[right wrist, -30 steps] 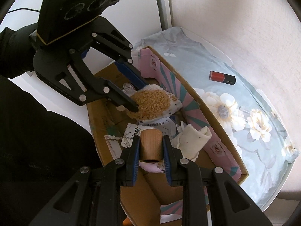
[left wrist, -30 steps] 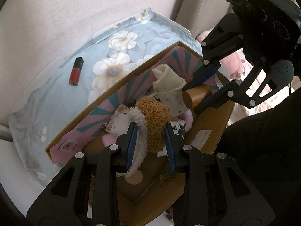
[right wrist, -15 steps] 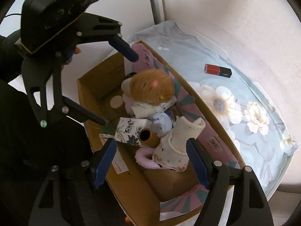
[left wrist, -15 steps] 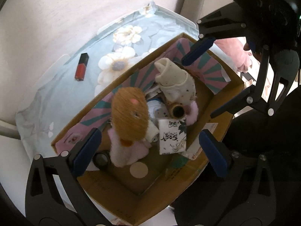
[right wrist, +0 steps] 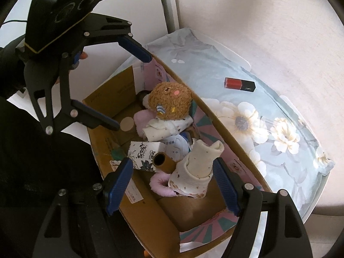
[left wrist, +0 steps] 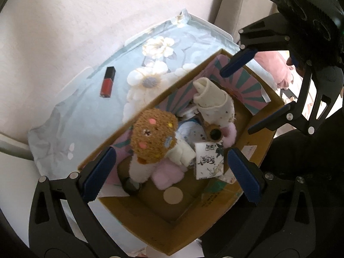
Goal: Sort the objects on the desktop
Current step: 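Move the left gripper to the red lipstick and grasp it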
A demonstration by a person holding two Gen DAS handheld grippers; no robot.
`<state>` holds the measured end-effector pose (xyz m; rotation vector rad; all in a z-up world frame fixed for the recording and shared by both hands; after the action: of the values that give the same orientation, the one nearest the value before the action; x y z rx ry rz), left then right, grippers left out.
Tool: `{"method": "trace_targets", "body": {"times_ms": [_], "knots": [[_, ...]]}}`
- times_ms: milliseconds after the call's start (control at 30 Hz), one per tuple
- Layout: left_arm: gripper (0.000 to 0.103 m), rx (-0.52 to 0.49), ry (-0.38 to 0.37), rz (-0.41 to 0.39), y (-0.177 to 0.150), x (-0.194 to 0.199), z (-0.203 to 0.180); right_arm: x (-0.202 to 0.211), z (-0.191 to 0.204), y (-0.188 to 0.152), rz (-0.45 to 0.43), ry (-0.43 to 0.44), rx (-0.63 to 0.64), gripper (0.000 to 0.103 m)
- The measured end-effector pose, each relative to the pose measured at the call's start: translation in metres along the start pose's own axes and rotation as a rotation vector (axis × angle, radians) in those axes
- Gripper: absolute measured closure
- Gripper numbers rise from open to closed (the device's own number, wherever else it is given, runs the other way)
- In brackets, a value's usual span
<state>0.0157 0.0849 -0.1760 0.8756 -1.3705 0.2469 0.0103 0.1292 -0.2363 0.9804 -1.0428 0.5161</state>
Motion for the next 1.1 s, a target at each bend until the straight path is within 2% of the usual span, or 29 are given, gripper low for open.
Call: {"method": "trace_targets", "body": {"times_ms": [300, 533, 667, 867, 967, 1100], "knots": [[0.0, 0.052, 0.007, -0.059, 0.013, 0.013, 0.025, 0.012, -0.01, 0.005, -0.044, -0.022, -0.042, 0.03], [0.0, 0.244, 0.054, -0.026, 0.035, 0.011, 0.06, 0.024, -0.031, 0.018, -0.11, -0.087, -0.116, 0.03], [0.0, 0.432, 0.027, -0.034, 0.066, 0.002, 0.086, 0.033, -0.062, 0.03, -0.149, -0.145, -0.168, 0.03], [0.0, 0.863, -0.031, 0.048, 0.088, -0.049, 0.131, 0.028, -0.128, 0.038, -0.172, -0.184, -0.231, 0.03], [0.001, 1.026, 0.002, 0.057, 0.09, -0.078, 0.145, 0.008, -0.162, 0.038, -0.167, -0.223, -0.232, 0.03], [0.001, 1.227, 0.027, 0.059, 0.095, -0.117, 0.156, -0.026, -0.193, 0.031, -0.174, -0.205, -0.239, 0.03]]}}
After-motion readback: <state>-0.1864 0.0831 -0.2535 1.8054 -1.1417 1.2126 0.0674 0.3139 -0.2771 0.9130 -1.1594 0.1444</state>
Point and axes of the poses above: each gripper's, at about its wrist camera, not at the fingertips, and x roughly against the way its jaws point, z to its left, y to its top, the point moved 6 cm from there along -x, roughly the way its jaws point, and after that the axes turned 1 degree about -z, right-handed, at the moved point
